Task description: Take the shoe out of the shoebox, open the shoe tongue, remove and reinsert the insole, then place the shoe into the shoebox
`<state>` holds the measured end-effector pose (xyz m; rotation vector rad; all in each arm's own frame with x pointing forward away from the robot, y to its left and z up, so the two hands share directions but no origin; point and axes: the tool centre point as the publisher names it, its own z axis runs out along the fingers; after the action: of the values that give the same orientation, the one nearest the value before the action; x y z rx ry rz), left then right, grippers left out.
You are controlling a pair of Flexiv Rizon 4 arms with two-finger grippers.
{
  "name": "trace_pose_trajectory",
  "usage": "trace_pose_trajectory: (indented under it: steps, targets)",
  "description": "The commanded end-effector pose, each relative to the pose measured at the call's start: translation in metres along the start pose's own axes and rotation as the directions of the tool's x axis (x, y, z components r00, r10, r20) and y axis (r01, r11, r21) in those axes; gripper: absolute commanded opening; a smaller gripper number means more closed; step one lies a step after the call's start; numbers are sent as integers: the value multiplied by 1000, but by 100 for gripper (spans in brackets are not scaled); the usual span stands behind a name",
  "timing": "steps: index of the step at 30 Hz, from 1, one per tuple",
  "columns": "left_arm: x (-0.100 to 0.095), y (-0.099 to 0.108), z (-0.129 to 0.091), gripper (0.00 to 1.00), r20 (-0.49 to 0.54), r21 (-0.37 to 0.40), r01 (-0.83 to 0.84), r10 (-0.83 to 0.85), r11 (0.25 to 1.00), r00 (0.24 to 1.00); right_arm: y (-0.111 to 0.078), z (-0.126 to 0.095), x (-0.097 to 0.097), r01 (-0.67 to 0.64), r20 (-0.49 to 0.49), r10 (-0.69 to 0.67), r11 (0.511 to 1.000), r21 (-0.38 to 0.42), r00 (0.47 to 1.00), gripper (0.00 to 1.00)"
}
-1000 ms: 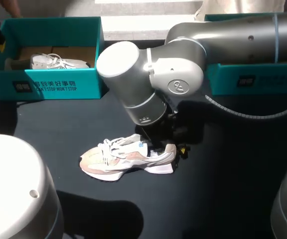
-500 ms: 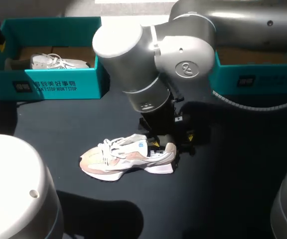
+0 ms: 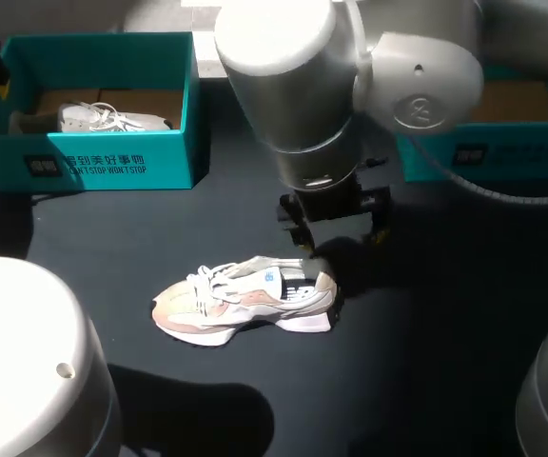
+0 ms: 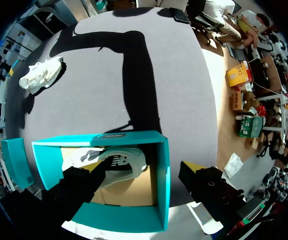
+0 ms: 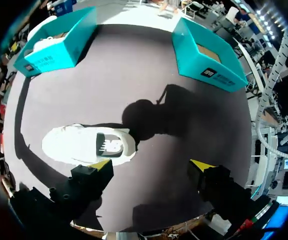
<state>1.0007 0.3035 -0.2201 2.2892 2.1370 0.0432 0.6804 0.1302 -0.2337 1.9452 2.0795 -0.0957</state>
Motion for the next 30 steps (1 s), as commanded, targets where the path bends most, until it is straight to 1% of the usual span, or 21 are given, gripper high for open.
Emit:
trace_pose_trajectory:
  steps: [1, 2, 20, 21, 22, 23, 24, 25, 26, 27, 29, 30]
  targets:
    - [0, -1, 0, 100, -2, -3, -1, 1, 1000, 1000, -2, -2, -22, 642, 101, -639, 767, 5, 762, 100]
    - [0, -1, 0, 100, -2, -3, -1, 1, 1000, 1000, -1, -2, -26, 639, 146, -638, 768, 40, 756, 100]
    - [0, -1, 0, 100, -2, -3, -1, 1, 1000, 1000, -1, -2, -26, 639, 146, -638, 768, 40, 756, 100]
    - [0, -1, 0, 100, -2, -3, -1, 1, 1000, 1000, 1, -4, -28, 657, 82, -653, 753, -36, 753, 100]
    - [0, -1, 0, 100, -2, -3, -1, 1, 1000, 1000, 3, -6, -31, 659, 49, -658, 746, -98, 752, 100]
    - [0, -1, 0, 100, -2, -3, -1, 1, 1000, 1000, 5, -10, -34, 668, 13, -676, 725, -167, 737, 100]
    - [0, -1, 0, 100, -2, -3, -1, 1, 1000, 1000, 6, -11, -35, 689, -32, -710, 693, -215, 704, 100]
    - [0, -1, 0, 100, -2, -3, -1, 1, 1000, 1000, 7, -13, -37, 681, -67, -718, 681, -270, 692, 100]
    - [0, -1, 0, 100, -2, -3, -1, 1, 1000, 1000, 8, -13, -39, 694, -89, -745, 652, -305, 661, 100]
    - [0, -1, 0, 100, -2, -3, -1, 1, 1000, 1000, 8, -12, -40, 730, -98, -786, 607, -315, 611, 100]
    - [0, -1, 0, 100, -2, -3, -1, 1, 1000, 1000, 10, -12, -41, 747, -109, -824, 553, -369, 556, 100]
    - [0, -1, 0, 100, -2, -3, -1, 1, 1000, 1000, 11, -12, -42, 769, -120, -855, 508, -388, 504, 100]
